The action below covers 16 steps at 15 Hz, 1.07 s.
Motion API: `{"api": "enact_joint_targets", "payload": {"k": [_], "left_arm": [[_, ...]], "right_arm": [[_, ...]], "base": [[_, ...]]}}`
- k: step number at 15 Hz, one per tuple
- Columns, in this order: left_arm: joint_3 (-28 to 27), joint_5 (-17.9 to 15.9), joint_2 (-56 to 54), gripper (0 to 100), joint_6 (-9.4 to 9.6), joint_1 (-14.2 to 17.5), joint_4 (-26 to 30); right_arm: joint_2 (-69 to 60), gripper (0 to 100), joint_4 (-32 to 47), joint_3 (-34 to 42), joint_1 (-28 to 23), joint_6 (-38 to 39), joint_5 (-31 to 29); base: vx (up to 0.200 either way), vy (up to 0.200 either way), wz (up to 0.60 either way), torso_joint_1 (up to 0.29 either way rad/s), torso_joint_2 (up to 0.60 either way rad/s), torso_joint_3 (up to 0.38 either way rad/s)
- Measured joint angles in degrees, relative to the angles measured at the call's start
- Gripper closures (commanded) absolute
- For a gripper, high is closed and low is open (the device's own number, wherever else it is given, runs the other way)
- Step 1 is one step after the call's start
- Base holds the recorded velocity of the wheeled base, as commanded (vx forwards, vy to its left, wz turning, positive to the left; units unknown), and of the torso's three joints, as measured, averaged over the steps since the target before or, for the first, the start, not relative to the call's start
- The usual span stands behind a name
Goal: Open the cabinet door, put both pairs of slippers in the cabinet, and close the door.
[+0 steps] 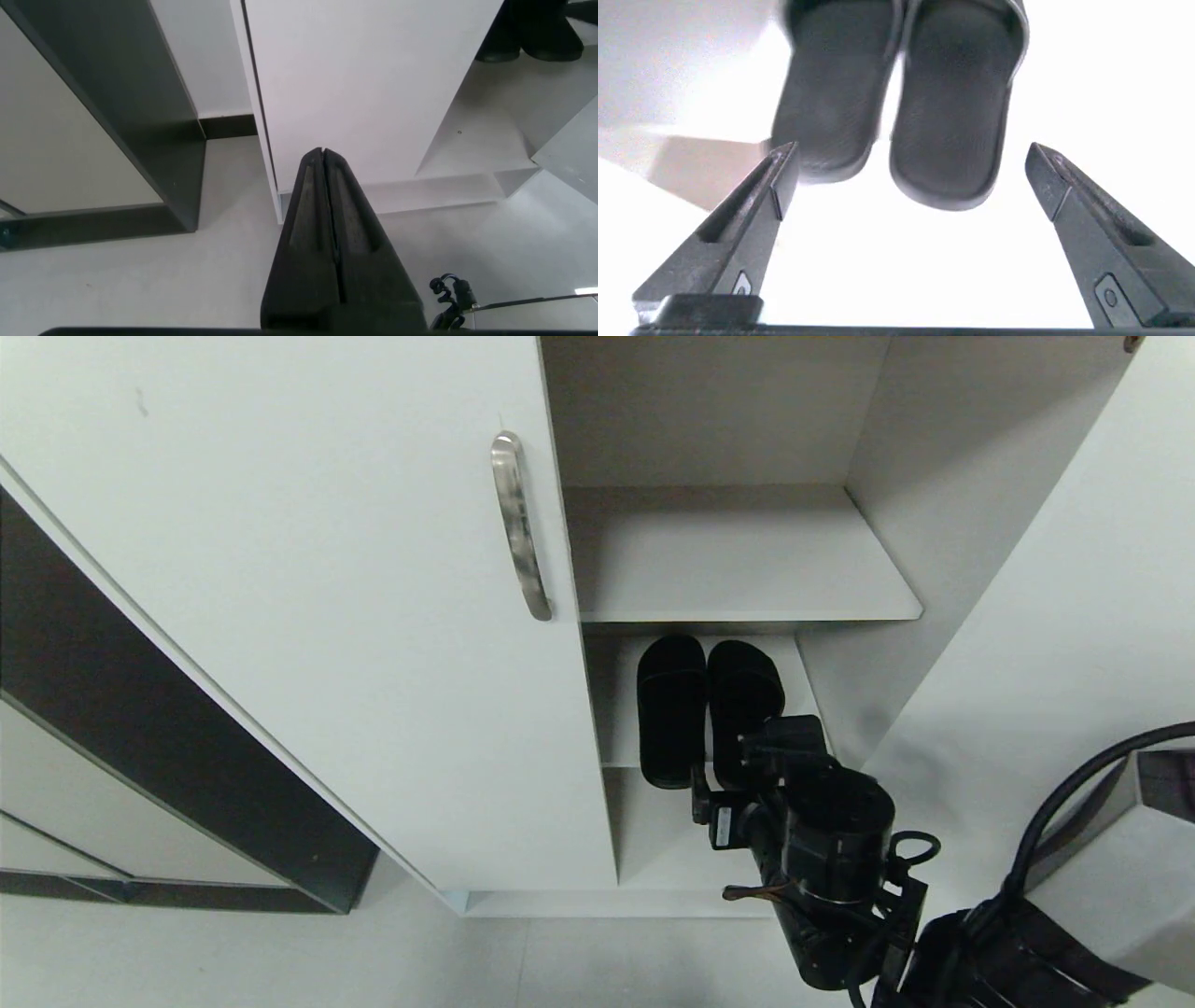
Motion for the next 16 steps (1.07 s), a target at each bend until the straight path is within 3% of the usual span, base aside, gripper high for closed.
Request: {"api": "enact_joint_targets", "payload": {"k": [7,16], "left_arm": [[0.0,0.0,0.0,100,-0.04,0.0,0.0],[0.0,0.0,0.0,100,-0.09,0.0,0.0]], "right_arm": [[-2.1,0,0.0,2.0,2.4,0.0,0.0],[-2.2,0,-0.1,2.3,2.6,-0.1,0.0]], "base": [[-0.2,0.0,0.0,0.0,0.0,0.005],[0.0,0.0,0.0,0.0,0.0,0.0]]}}
